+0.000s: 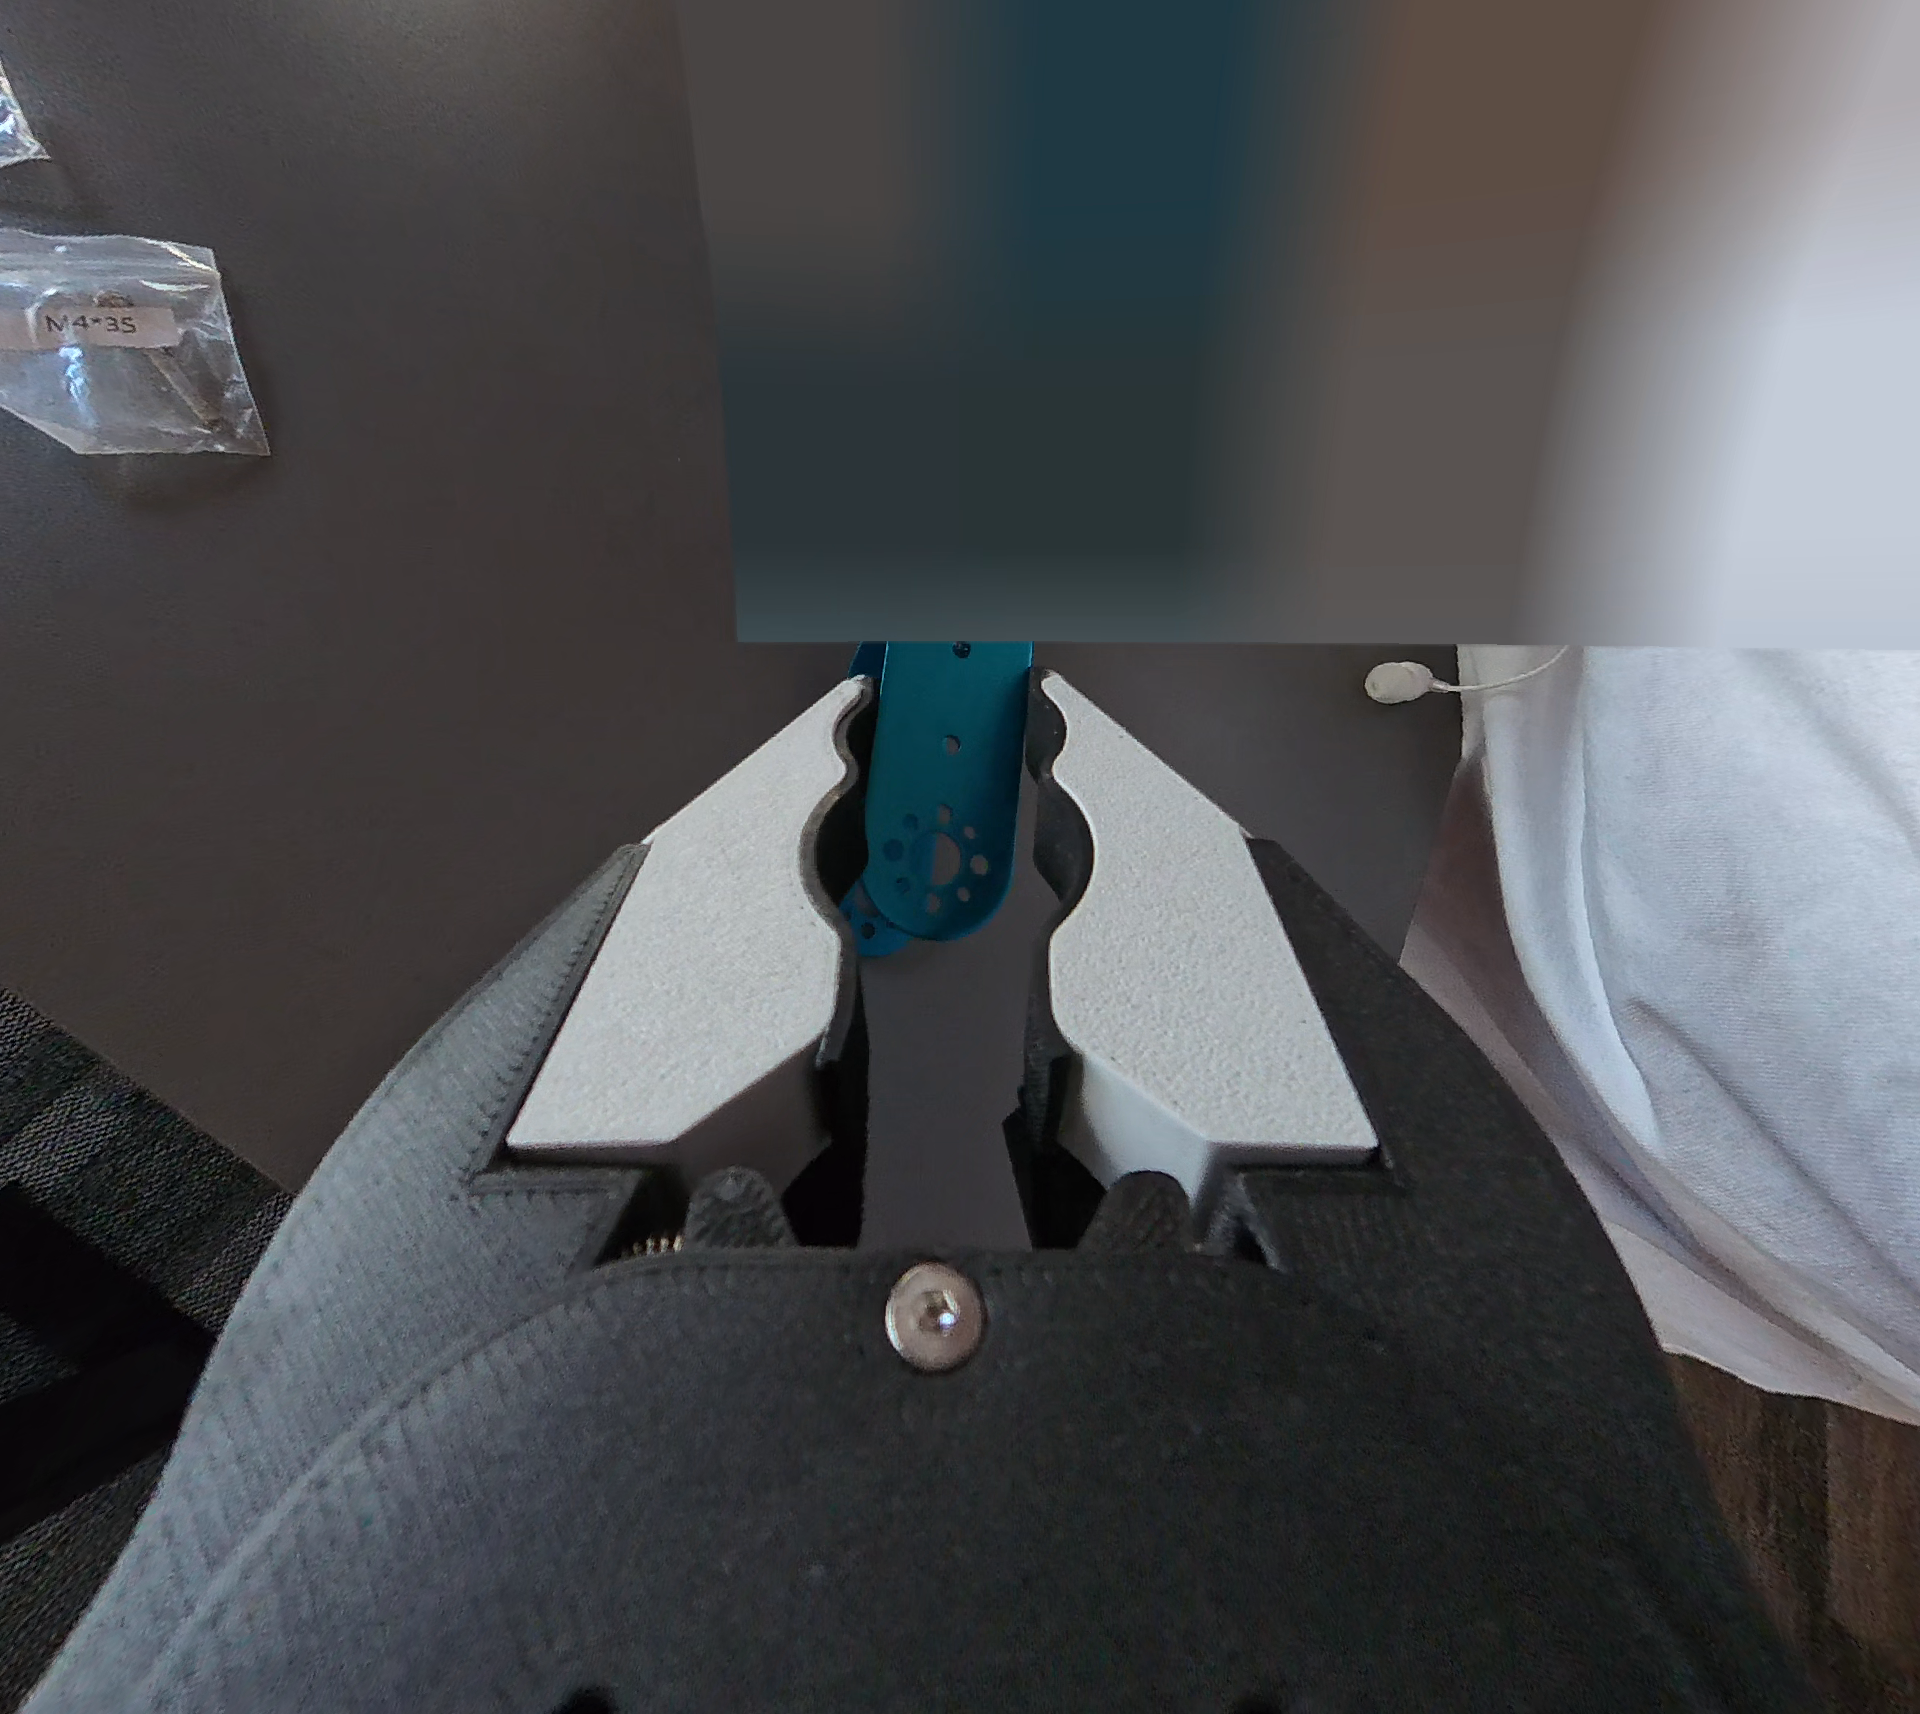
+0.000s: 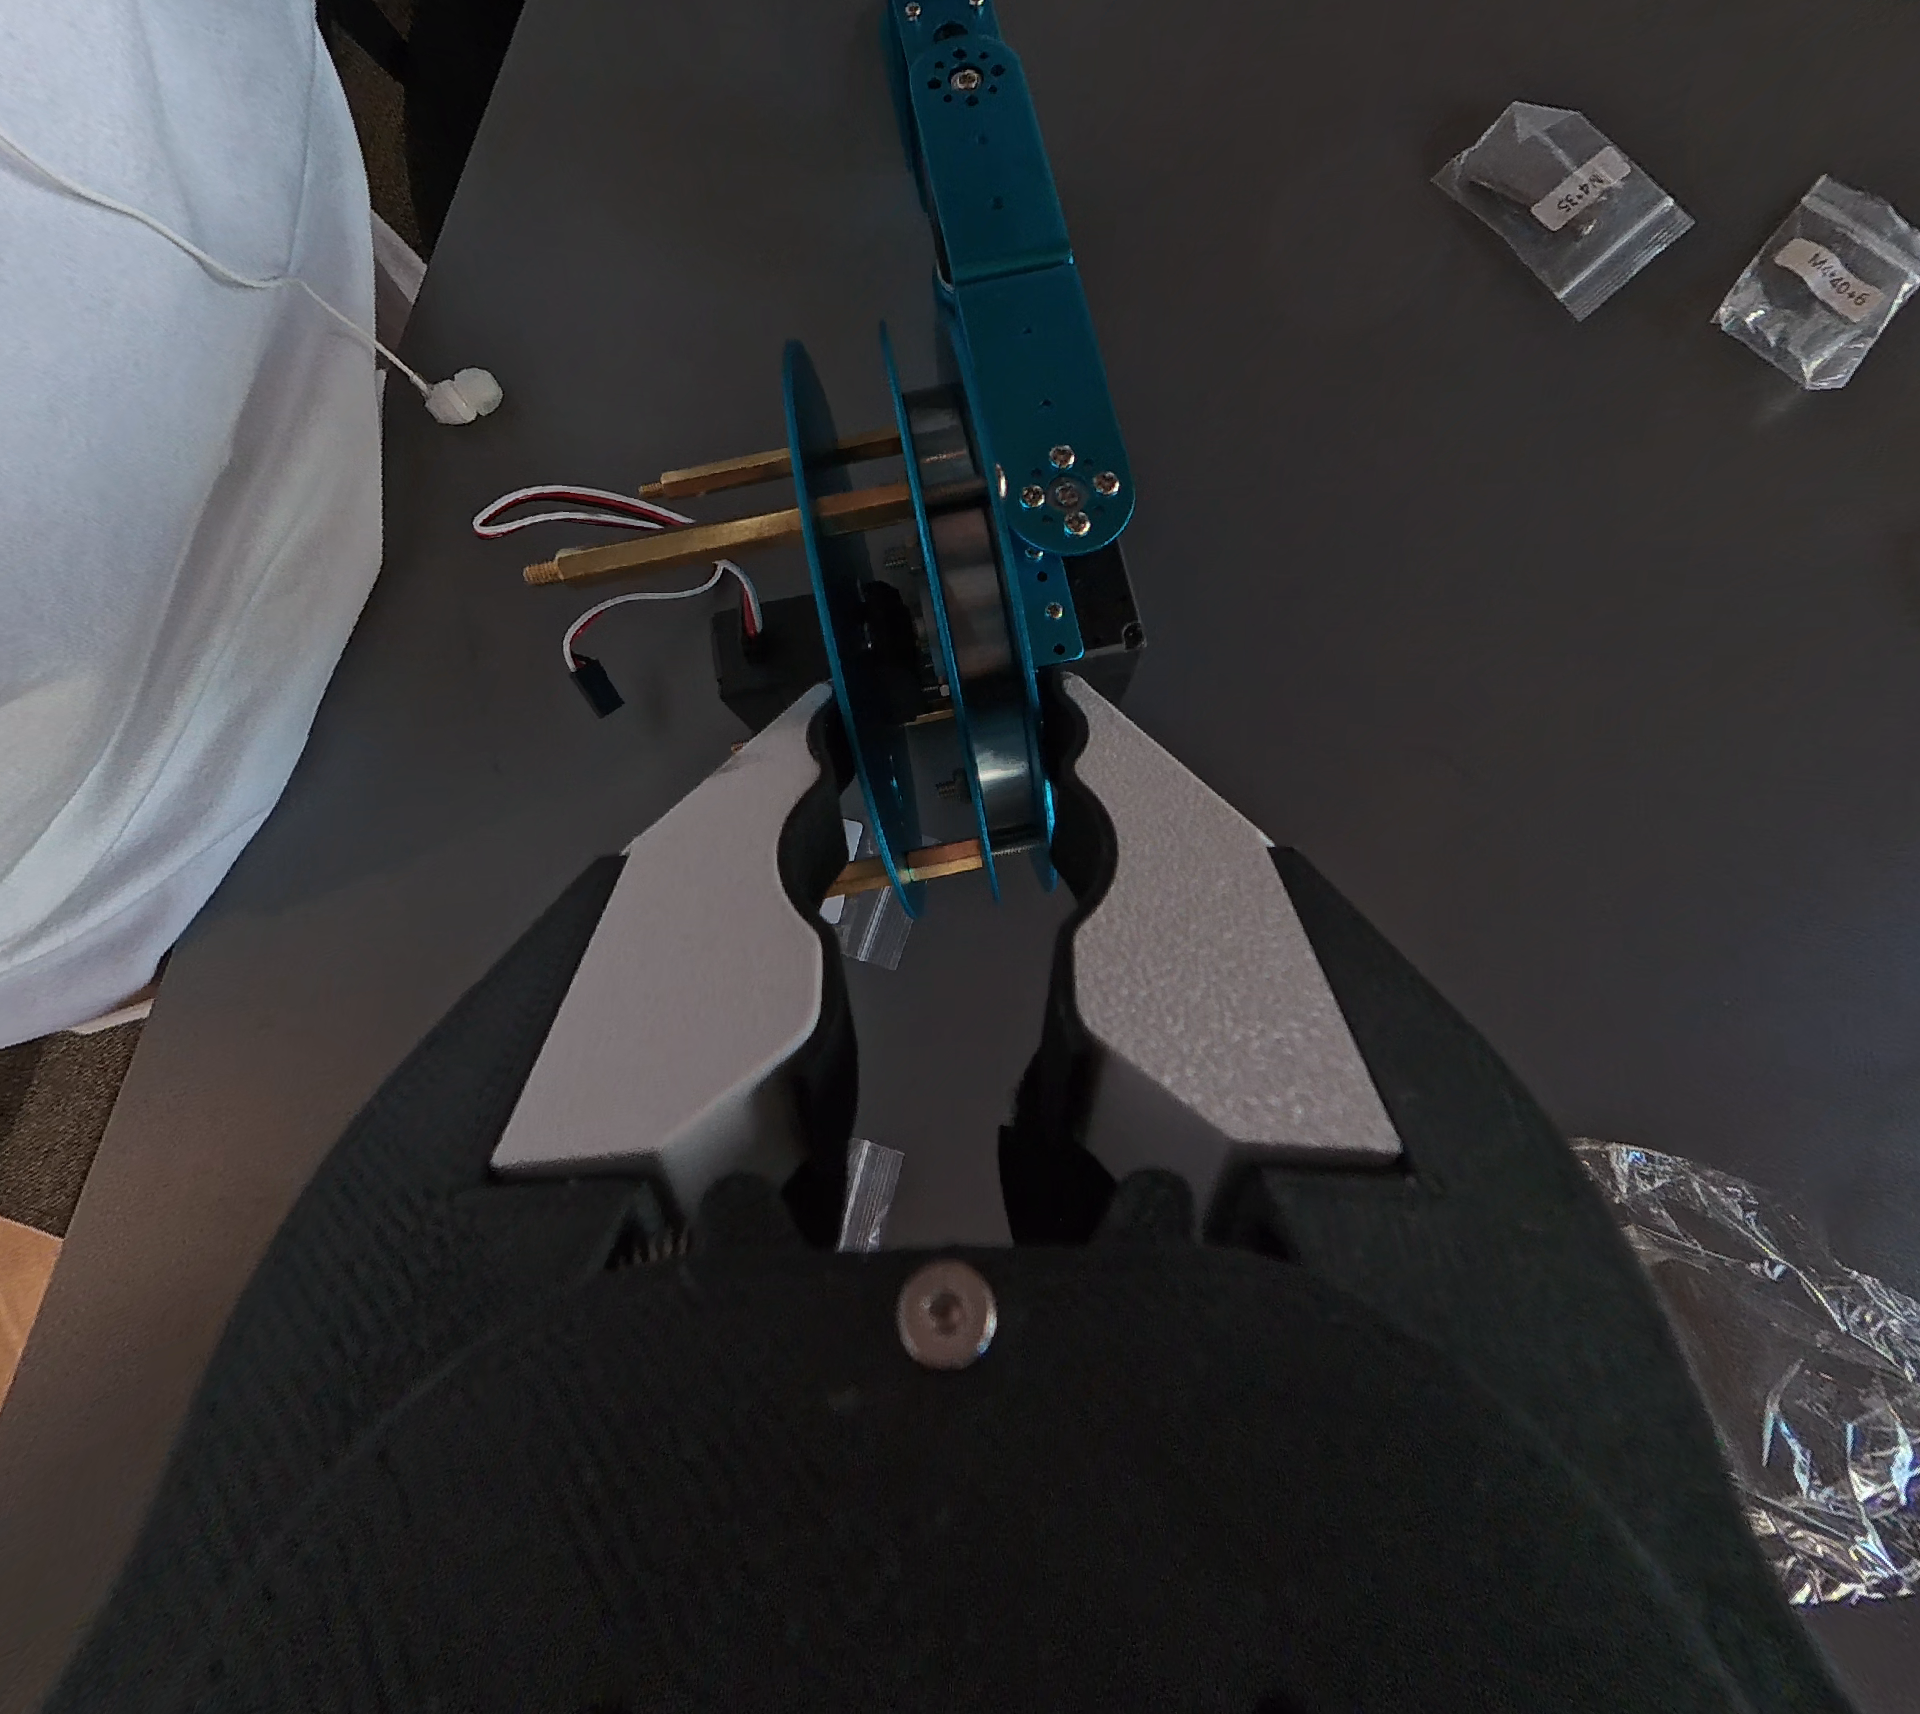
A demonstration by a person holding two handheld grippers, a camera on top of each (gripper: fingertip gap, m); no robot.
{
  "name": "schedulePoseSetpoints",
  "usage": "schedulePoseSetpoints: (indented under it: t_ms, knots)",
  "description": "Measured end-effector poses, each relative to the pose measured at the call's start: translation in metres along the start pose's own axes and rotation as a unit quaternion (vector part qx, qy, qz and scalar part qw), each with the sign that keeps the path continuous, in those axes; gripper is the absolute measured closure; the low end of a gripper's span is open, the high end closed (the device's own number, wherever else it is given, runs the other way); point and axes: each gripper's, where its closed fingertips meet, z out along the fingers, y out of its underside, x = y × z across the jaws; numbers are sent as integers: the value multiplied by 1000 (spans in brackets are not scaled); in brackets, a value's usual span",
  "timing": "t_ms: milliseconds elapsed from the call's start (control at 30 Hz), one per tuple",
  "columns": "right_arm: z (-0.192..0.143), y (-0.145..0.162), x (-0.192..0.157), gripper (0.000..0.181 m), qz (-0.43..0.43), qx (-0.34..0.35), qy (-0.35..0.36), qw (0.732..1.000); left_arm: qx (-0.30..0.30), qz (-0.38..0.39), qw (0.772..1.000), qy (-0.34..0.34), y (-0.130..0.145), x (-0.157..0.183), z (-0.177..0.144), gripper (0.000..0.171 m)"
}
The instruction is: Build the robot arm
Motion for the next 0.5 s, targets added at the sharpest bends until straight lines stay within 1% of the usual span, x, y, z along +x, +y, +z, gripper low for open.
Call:
schedulePoseSetpoints:
  t_ms: [500]
  knots:
    - [0,1,-1,145,-6,-3,-1,1000,0,-2,1000,5,0,0,0,145]
